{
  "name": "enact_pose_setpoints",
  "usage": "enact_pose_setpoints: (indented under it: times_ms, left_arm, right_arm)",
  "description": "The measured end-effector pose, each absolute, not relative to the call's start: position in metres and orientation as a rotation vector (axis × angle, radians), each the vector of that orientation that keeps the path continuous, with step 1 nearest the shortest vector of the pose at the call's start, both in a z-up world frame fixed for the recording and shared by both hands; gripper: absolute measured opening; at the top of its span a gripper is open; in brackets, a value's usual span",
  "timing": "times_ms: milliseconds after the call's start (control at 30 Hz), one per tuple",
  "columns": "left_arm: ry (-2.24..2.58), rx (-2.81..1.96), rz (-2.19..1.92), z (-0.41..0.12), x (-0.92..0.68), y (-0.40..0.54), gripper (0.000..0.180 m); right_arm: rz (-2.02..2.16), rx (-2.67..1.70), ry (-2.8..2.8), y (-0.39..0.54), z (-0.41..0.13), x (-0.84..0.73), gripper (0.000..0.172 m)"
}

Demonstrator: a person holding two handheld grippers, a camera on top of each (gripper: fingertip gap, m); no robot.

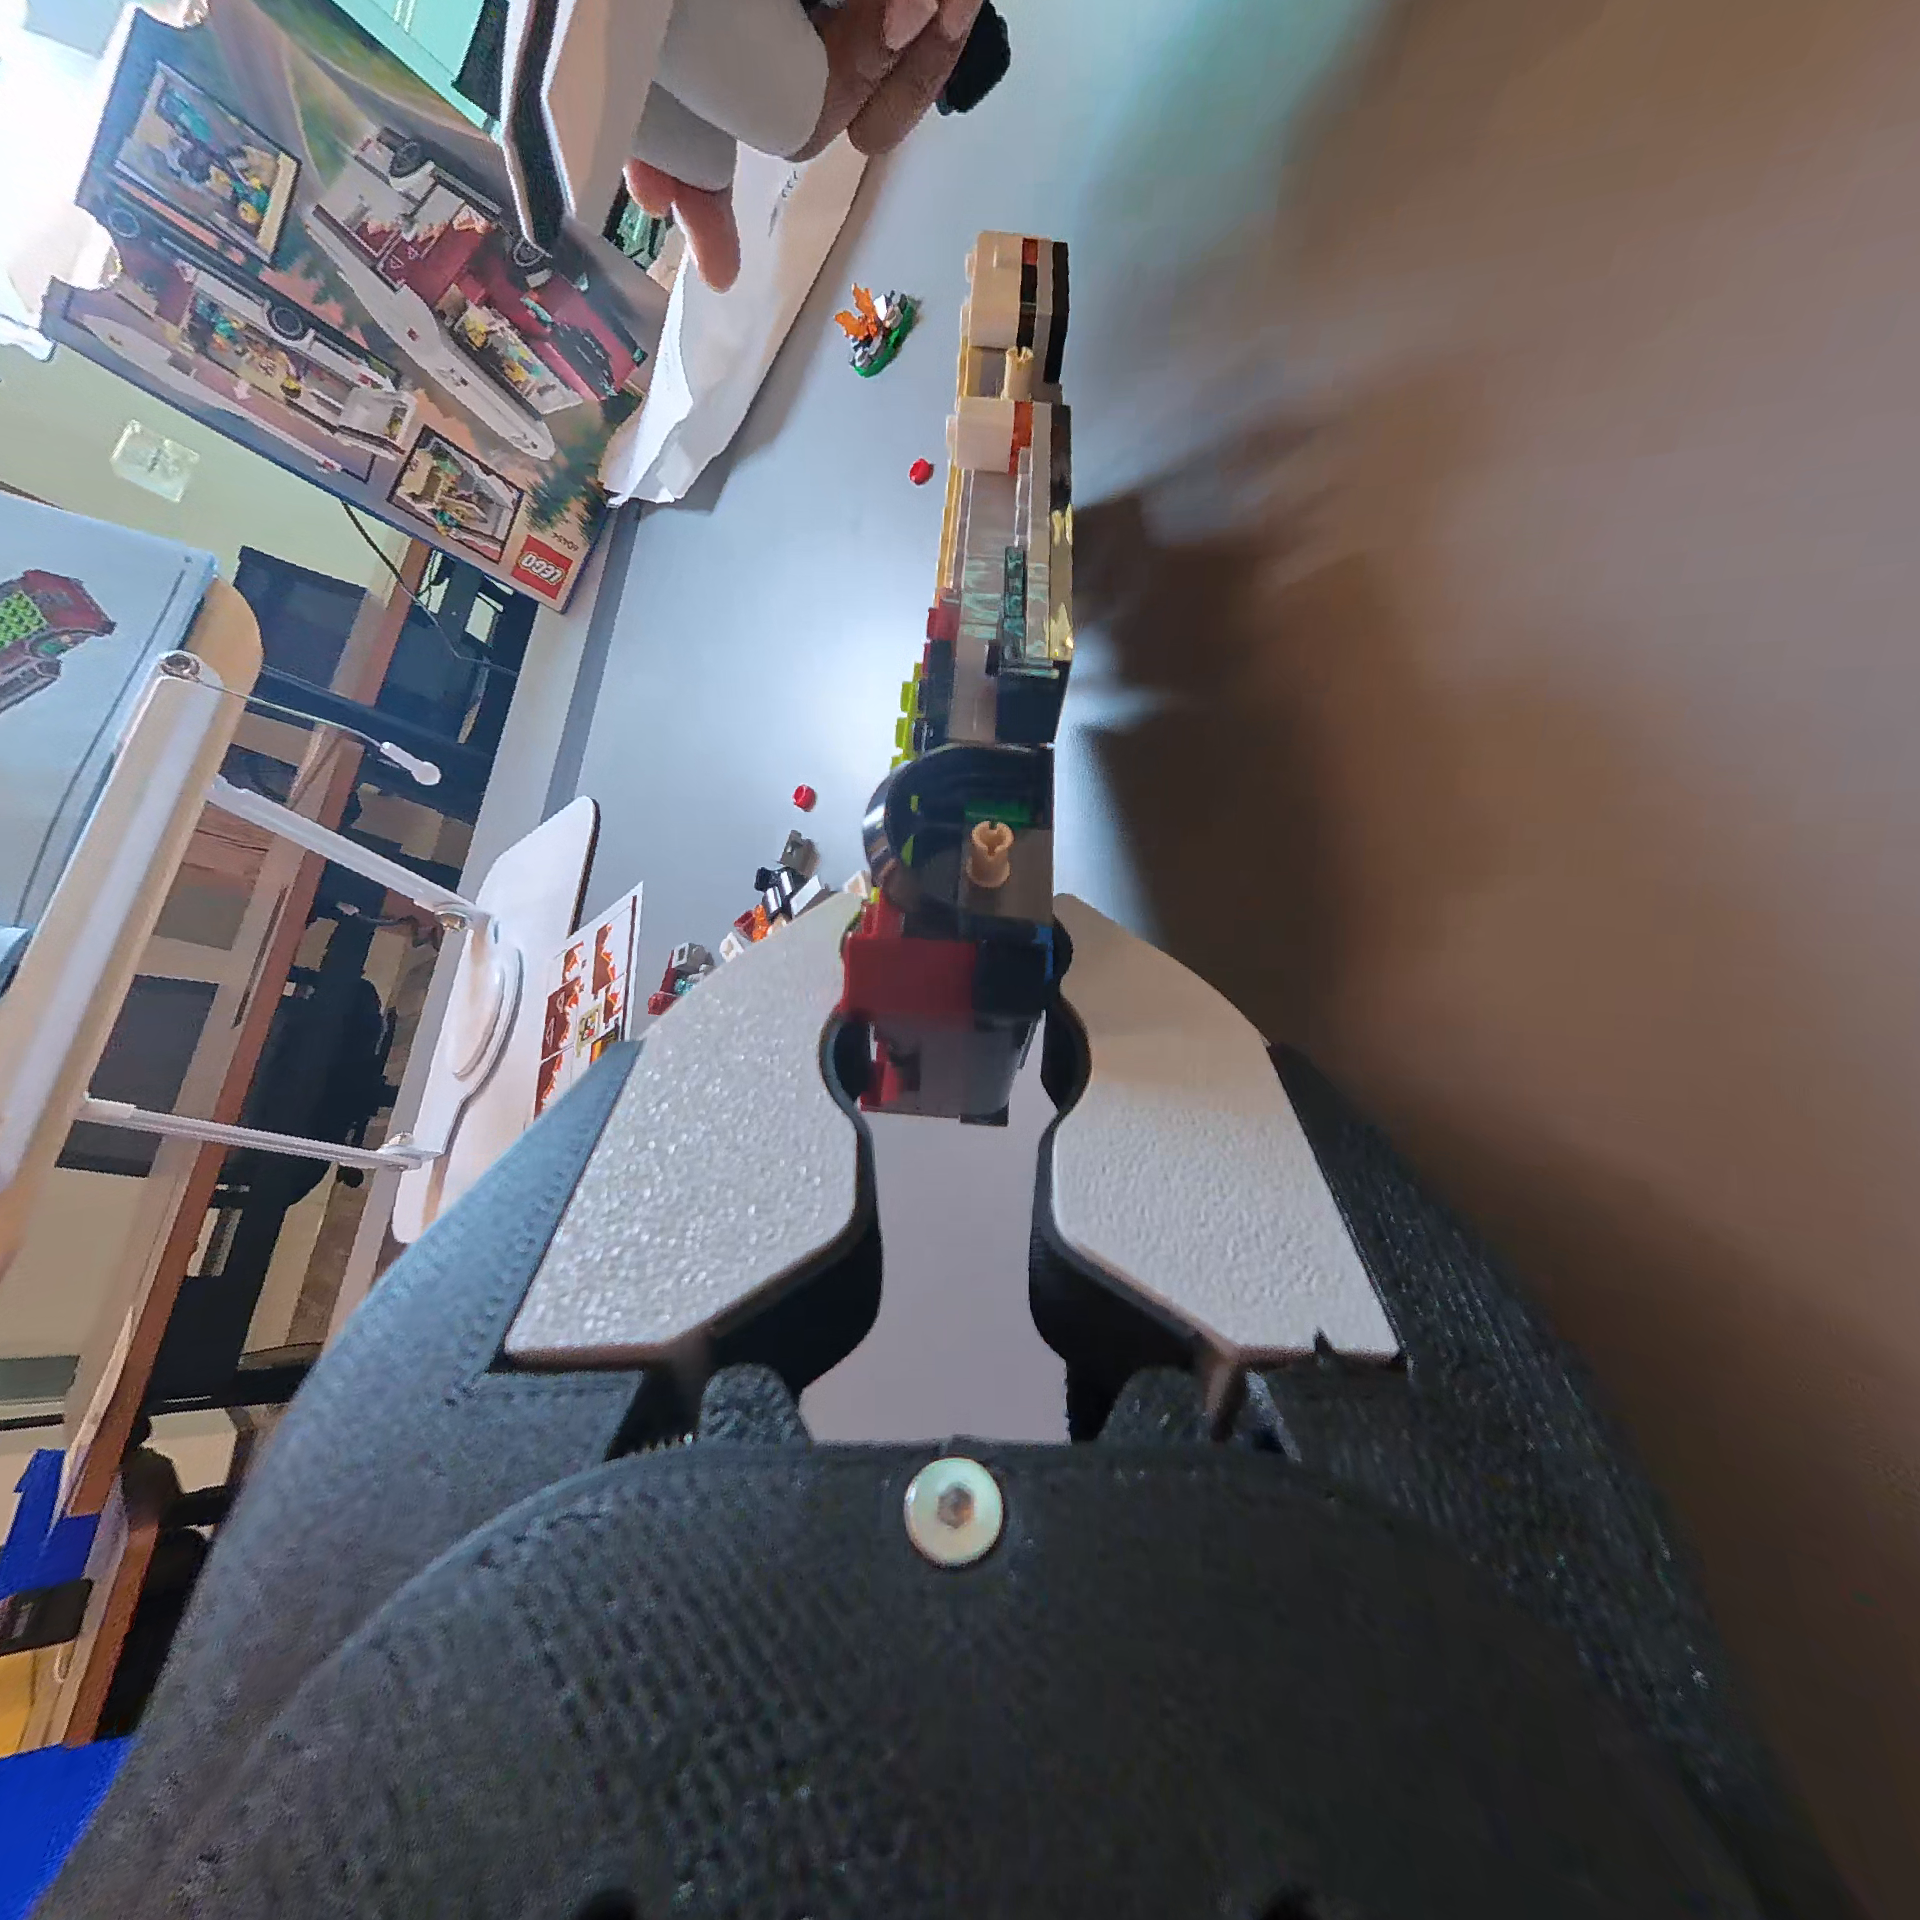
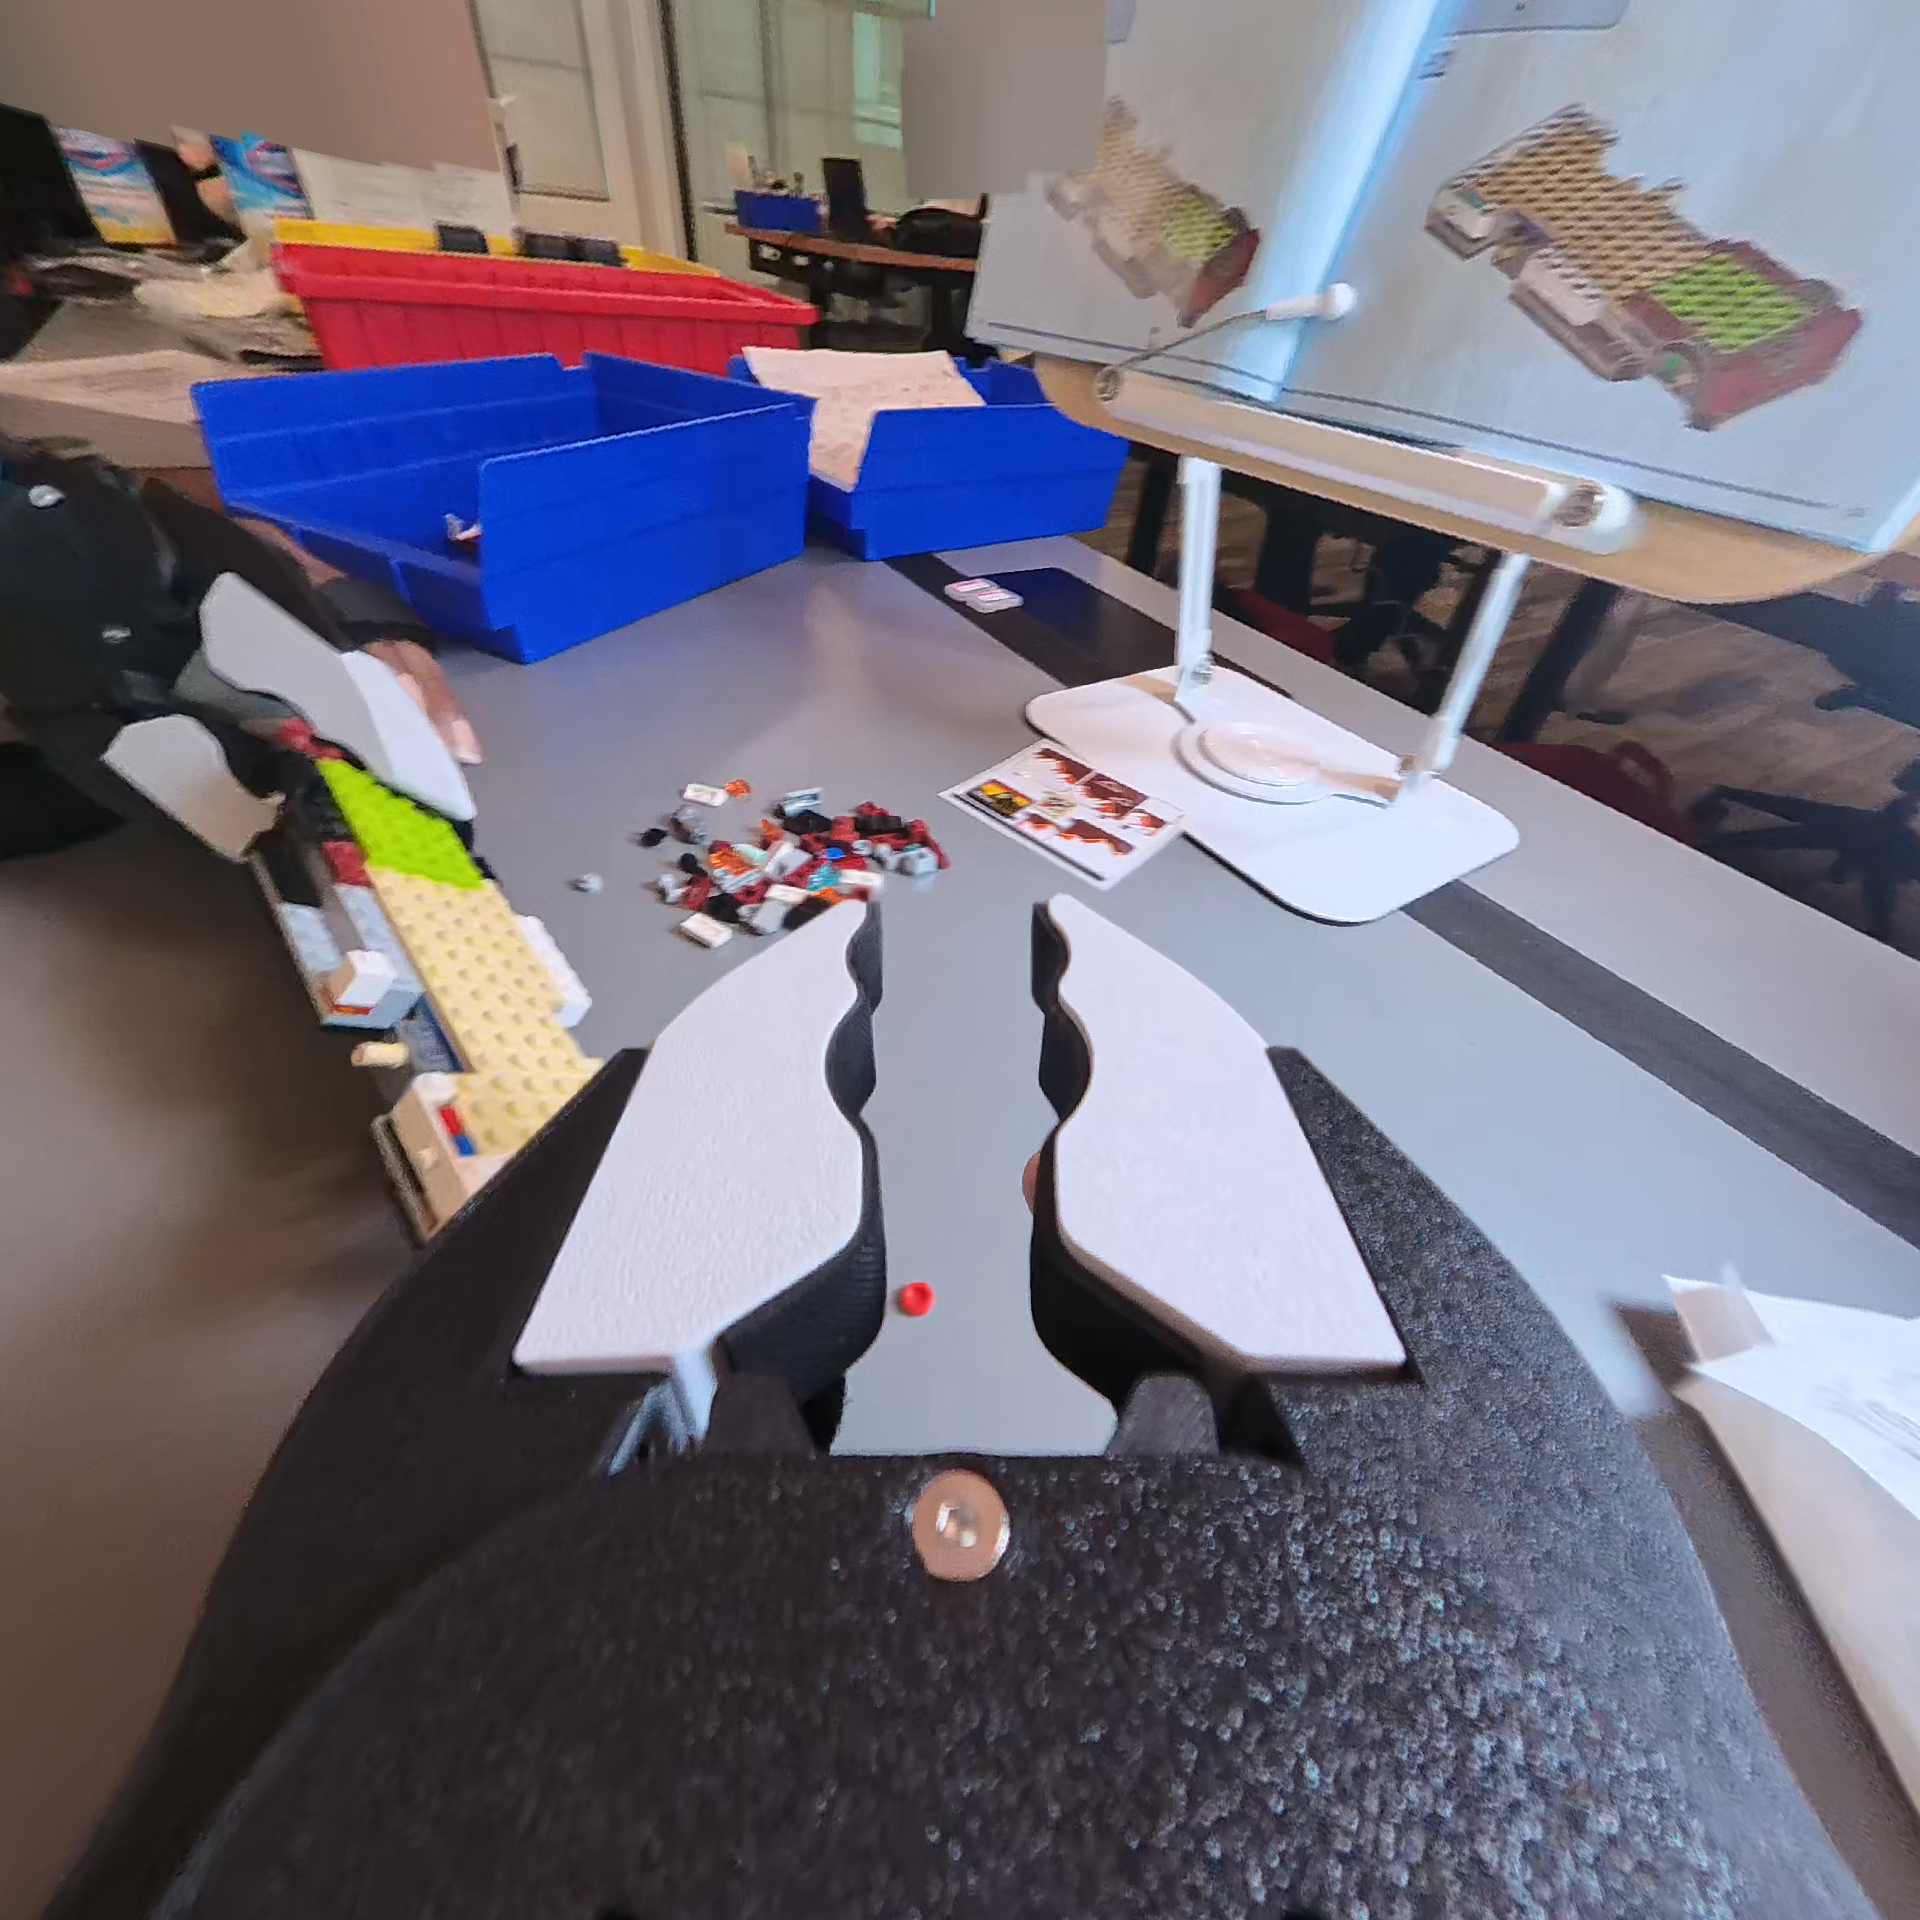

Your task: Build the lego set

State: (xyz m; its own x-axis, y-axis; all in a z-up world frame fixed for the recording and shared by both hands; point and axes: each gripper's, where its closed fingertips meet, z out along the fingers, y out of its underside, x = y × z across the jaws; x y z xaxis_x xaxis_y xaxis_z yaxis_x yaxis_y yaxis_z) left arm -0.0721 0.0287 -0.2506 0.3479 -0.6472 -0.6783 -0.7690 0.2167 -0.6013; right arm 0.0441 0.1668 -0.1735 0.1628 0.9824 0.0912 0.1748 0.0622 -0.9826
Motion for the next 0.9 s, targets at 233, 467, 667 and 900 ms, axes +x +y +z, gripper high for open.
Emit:
enact_pose_setpoints:
  times_ms: [233,467,667,900]
  left_arm:
    - [1.295,-1.552,0.032,-0.251,-0.073,0.030,0.029]
    - [1.306,-1.551,0.040,-0.251,-0.070,0.029,0.029]
    - [1.282,-1.678,-0.113,-0.251,-0.076,0.019,0.064]
    - [0.981,-1.949,-0.649,-0.249,-0.062,0.008,0.089]
  right_arm:
    - [0.930,-1.150,-1.738,0.072,-0.197,0.020,0.047]
    - [0.216,-0.852,-1.971,0.056,-0.242,-0.002,0.021]
    - [0.019,-0.845,-1.972,0.071,-0.248,0.007,0.020]
    - [-0.080,-0.703,-1.879,0.052,-0.251,0.019,0.020]
